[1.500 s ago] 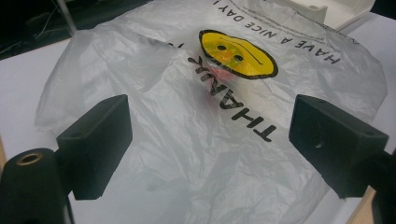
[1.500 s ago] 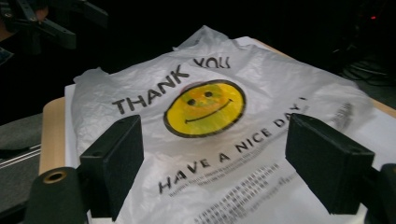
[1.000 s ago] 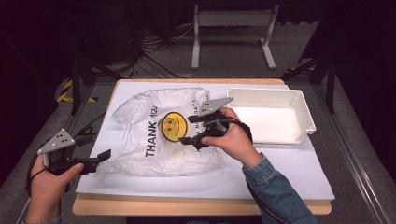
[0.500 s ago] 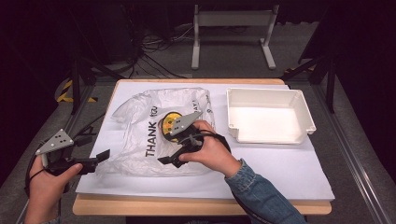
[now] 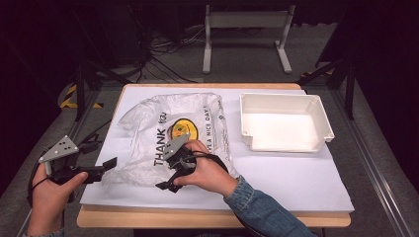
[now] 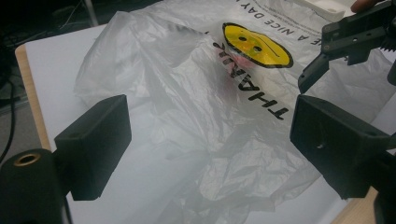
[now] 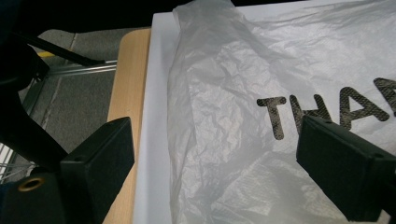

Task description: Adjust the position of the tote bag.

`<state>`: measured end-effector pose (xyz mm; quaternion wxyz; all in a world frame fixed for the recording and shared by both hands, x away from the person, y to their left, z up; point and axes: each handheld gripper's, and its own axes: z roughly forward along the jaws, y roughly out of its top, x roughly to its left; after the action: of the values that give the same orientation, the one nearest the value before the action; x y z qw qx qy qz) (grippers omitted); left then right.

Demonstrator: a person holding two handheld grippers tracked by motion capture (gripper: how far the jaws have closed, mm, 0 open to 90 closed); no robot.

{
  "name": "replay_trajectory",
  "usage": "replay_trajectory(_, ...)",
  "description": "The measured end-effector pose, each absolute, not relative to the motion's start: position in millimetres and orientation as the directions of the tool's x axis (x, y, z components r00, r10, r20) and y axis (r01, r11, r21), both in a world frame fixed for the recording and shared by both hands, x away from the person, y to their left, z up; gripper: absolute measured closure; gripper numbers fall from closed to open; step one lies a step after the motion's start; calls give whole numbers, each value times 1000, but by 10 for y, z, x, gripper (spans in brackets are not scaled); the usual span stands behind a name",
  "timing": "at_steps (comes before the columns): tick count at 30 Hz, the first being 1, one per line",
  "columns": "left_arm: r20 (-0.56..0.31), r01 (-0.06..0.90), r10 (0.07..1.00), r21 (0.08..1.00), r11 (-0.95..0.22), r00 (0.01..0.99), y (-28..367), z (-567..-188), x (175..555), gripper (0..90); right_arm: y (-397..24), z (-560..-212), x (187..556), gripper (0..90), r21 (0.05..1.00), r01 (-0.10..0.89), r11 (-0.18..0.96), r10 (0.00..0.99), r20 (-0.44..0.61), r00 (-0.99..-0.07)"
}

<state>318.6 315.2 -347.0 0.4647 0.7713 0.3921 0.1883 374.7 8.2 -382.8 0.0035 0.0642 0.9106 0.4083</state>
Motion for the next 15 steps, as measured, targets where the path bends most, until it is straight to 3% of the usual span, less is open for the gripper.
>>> replay_trajectory(8,-76,432,777,862,-263,625,3138,-3486,3206,134,135,-3898,3734,59,720,79,690,124,-9,-992)
replay_trajectory(15,-78,434,776,861,-264,626,3139,-3490,3214,134,169,-3976,3746,97,665,50,746,110,-48,-993)
